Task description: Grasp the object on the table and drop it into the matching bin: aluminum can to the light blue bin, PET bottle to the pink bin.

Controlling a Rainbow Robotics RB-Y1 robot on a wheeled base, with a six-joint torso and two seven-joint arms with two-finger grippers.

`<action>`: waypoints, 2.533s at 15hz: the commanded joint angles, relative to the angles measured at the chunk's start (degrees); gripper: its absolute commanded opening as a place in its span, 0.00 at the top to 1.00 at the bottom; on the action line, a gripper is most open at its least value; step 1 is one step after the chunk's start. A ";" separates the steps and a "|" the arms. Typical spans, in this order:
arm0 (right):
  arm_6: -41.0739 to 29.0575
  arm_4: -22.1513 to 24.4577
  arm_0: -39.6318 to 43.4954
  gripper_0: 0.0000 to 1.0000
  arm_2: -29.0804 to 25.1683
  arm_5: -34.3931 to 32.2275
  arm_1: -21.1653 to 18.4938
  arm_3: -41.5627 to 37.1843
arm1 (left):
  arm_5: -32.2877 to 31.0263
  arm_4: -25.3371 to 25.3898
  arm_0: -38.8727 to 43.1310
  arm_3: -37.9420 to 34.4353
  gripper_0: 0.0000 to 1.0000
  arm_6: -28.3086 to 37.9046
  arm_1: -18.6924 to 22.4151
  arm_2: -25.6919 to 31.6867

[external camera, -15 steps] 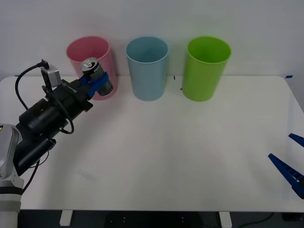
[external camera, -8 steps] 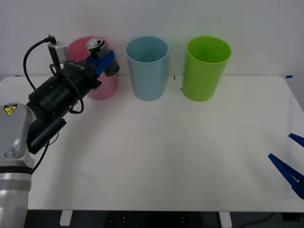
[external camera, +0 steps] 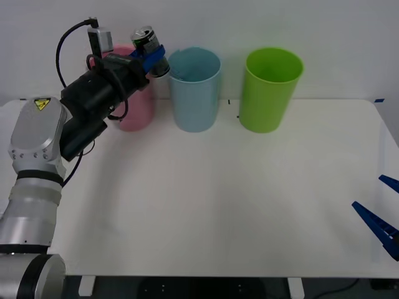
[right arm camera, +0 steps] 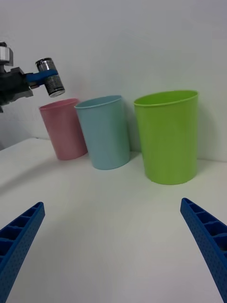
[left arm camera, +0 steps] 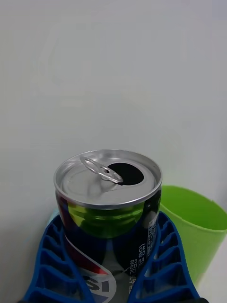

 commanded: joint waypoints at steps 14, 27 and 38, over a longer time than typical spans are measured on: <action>0.01 0.00 0.00 0.00 0.00 0.00 0.00 0.00 | 22.28 -4.81 -16.92 17.90 1.00 -5.35 -6.15 -6.57; 0.01 0.00 0.00 0.00 0.00 0.00 0.00 0.00 | 22.63 -5.07 -16.92 17.81 0.00 -5.70 -6.33 -6.84; 0.01 0.00 0.00 0.00 0.00 0.00 0.00 0.00 | 20.61 0.38 -16.39 17.90 0.00 -6.23 -3.87 -9.12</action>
